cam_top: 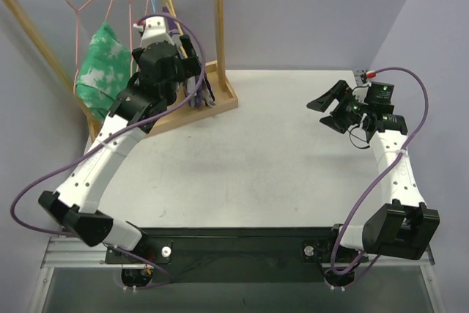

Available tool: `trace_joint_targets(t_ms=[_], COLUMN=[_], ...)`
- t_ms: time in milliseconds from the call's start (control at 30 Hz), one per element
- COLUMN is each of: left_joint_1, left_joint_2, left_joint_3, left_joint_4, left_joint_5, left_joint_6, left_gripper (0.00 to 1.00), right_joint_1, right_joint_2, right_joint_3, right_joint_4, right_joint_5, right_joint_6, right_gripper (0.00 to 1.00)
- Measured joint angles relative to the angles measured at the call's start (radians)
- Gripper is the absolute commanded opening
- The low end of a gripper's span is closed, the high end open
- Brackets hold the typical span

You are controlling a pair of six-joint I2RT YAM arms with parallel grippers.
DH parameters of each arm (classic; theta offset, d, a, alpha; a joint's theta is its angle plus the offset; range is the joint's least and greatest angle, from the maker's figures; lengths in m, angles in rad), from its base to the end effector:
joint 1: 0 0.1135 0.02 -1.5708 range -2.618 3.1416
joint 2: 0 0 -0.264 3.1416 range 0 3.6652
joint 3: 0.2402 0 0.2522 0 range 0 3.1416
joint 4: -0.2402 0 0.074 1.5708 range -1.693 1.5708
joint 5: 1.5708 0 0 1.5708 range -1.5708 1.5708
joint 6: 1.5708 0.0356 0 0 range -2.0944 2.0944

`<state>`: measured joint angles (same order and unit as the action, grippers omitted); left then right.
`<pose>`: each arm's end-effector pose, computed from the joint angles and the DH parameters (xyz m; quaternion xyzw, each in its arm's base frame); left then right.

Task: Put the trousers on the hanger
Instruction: Reset both arms

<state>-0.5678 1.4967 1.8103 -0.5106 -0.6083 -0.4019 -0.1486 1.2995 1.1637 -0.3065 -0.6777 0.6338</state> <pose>0.2775 -0.1529 0.4892 -0.1281 0.7509 -0.0771 0.6432 0.2921 -0.0212 0.3506 0.1395 0.8045 0.3938 0.4221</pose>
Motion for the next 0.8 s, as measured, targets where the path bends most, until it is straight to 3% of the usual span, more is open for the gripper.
trace_joint_targets(t_ms=[133, 267, 633, 800], left_joint_1=[-0.027, -0.083, -0.101, -0.101], left_joint_2=[-0.202, -0.343, -0.606, -0.647], left_joint_3=[-0.274, -0.456, -0.653, -0.683], left_joint_4=[0.003, -0.031, -0.177, -0.186], left_joint_5=[-0.032, -0.065, -0.147, -0.187], left_joint_6=[-0.050, -0.075, -0.169, -0.188], left_gripper=[0.98, 0.97, 0.97, 0.97], right_joint_1=[-0.003, -0.003, -0.003, -0.003], right_joint_2=[-0.026, -0.059, -0.173, -0.207], right_joint_3=[0.000, 0.000, -0.111, -0.177], right_joint_4=[-0.014, -0.020, -0.019, -0.020], right_joint_5=[0.012, 0.036, 0.116, 0.159], right_joint_6=[-0.045, -0.087, -0.157, -0.184], right_gripper=[0.78, 0.78, 0.78, 0.78])
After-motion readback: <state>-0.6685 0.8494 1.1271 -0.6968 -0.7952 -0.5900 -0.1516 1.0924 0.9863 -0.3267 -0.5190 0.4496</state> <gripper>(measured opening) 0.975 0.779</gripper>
